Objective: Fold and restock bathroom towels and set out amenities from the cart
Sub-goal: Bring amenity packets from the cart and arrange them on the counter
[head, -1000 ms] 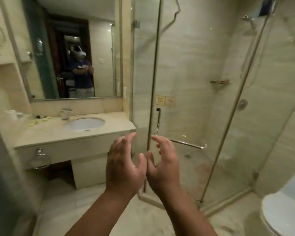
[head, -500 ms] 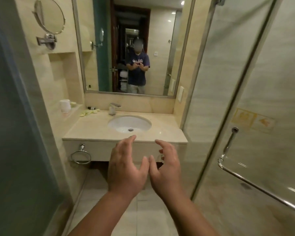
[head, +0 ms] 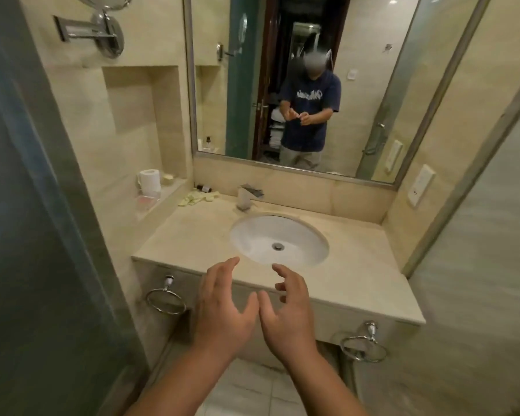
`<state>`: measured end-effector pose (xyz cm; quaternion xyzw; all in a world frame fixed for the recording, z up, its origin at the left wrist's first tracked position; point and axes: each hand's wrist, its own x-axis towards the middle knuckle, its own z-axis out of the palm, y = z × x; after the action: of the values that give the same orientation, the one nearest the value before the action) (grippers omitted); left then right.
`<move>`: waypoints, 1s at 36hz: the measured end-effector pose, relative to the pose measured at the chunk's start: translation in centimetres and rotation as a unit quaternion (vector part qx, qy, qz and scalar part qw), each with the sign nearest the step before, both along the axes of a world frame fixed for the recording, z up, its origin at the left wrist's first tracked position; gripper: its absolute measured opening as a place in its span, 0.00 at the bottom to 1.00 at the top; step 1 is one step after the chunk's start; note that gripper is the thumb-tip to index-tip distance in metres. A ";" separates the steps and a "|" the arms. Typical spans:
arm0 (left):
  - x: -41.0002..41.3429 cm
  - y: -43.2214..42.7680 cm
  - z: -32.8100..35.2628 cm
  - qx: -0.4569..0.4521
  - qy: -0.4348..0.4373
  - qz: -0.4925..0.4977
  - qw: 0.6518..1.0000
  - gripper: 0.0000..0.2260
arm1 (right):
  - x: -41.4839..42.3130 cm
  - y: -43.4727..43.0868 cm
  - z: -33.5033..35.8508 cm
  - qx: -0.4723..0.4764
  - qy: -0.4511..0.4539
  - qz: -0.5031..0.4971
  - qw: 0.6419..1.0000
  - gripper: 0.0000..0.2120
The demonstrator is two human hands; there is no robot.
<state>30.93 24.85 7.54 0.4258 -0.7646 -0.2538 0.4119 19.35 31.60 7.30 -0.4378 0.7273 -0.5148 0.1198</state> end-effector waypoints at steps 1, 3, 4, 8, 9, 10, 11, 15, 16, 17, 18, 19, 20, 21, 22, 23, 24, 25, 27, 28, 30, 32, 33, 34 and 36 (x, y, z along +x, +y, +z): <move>-0.9 -1.3 -0.5 0.004 -0.007 0.006 1.000 0.29 | -1.0 -1.6 -0.6 0.005 -0.003 0.013 1.000 0.24; -2.7 -4.2 -1.4 0.006 -0.022 0.024 0.999 0.29 | -3.1 -4.9 -1.7 0.012 0.000 0.040 0.999 0.23; -3.5 -5.6 -1.8 0.014 -0.030 0.034 0.999 0.29 | -4.0 -6.6 -2.1 0.018 0.003 0.052 0.998 0.24; -6.4 -11.2 -3.4 0.052 -0.040 0.065 0.996 0.30 | -7.5 -12.8 -3.7 0.062 -0.007 0.086 0.994 0.25; -7.0 -12.6 -3.9 0.063 -0.046 0.072 0.994 0.30 | -8.2 -14.4 -4.2 0.072 -0.009 0.096 0.993 0.26; -7.5 -14.0 -4.3 0.073 -0.054 0.080 0.993 0.30 | -9.0 -16.1 -4.7 0.079 -0.010 0.105 0.991 0.27; -8.0 -15.4 -4.8 0.081 -0.061 0.088 0.991 0.30 | -9.7 -17.8 -5.2 0.086 -0.010 0.112 0.990 0.28; -9.3 -21.3 -7.2 0.121 -0.074 0.117 0.983 0.30 | -11.1 -24.3 -7.6 0.115 -0.029 0.132 0.984 0.29; -9.5 -22.9 -8.0 0.128 -0.075 0.123 0.981 0.30 | -11.3 -25.9 -8.3 0.119 -0.029 0.136 0.983 0.30; -9.7 -24.5 -8.7 0.132 -0.073 0.129 0.980 0.30 | -11.5 -27.5 -9.0 0.122 -0.030 0.140 0.982 0.29; -10.0 -26.2 -9.3 0.136 -0.071 0.136 0.979 0.30 | -11.6 -29.2 -9.7 0.126 -0.030 0.143 0.981 0.29; -10.3 -28.0 -10.0 0.140 -0.072 0.141 0.977 0.31 | -11.9 -31.0 -10.4 0.129 -0.032 0.144 0.981 0.29; -10.6 -29.7 -10.8 0.144 -0.078 0.143 0.976 0.31 | -12.1 -32.8 -11.2 0.132 -0.034 0.143 0.980 0.28; -10.9 -31.4 -11.5 0.147 -0.090 0.142 0.975 0.31 | -12.4 -34.5 -11.9 0.135 -0.037 0.138 0.980 0.28; -11.1 -33.0 -12.4 0.148 -0.104 0.138 0.974 0.31 | -12.6 -36.1 -12.6 0.139 -0.040 0.134 0.980 0.27; -11.2 -34.7 -13.2 0.148 -0.115 0.131 0.974 0.31 | -12.7 -37.8 -13.2 0.143 -0.046 0.129 0.980 0.28; -11.4 -36.5 -14.1 0.151 -0.122 0.122 0.973 0.31 | -12.8 -39.5 -13.8 0.148 -0.055 0.122 0.980 0.28; -11.6 -38.3 -14.8 0.158 -0.123 0.116 0.973 0.31 | -13.0 -41.1 -14.5 0.153 -0.064 0.114 0.980 0.28; -11.9 -41.8 -16.2 0.177 -0.121 0.113 0.970 0.32 | -13.2 -44.3 -15.7 0.158 -0.076 0.102 0.979 0.28; -12.2 -43.5 -16.8 0.186 -0.121 0.113 0.969 0.32 | -13.4 -46.0 -16.5 0.157 -0.079 0.097 0.980 0.28; -12.9 -46.6 -18.1 0.196 -0.122 0.114 0.966 0.33 | -13.7 -49.2 -18.1 0.159 -0.080 0.092 0.980 0.29; -13.6 -49.4 -19.7 0.180 -0.156 0.134 0.962 0.34 | -13.9 -52.2 -19.5 0.171 -0.074 0.089 0.978 0.29; -14.0 -50.7 -20.5 0.166 -0.194 0.153 0.955 0.34 | -13.9 -53.6 -20.3 0.179 -0.069 0.087 0.978 0.29; -14.2 -51.8 -21.3 0.159 -0.228 0.170 0.945 0.34 | -14.0 -54.8 -21.1 0.185 -0.064 0.084 0.977 0.30; -14.6 -53.4 -22.9 0.155 -0.269 0.186 0.932 0.35 | -13.9 -56.8 -22.5 0.198 -0.052 0.073 0.976 0.30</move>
<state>16.30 -28.58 -15.37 0.6710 -0.7054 -0.1635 0.1593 5.41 -25.16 -15.17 -0.4299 0.7739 -0.3724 0.2785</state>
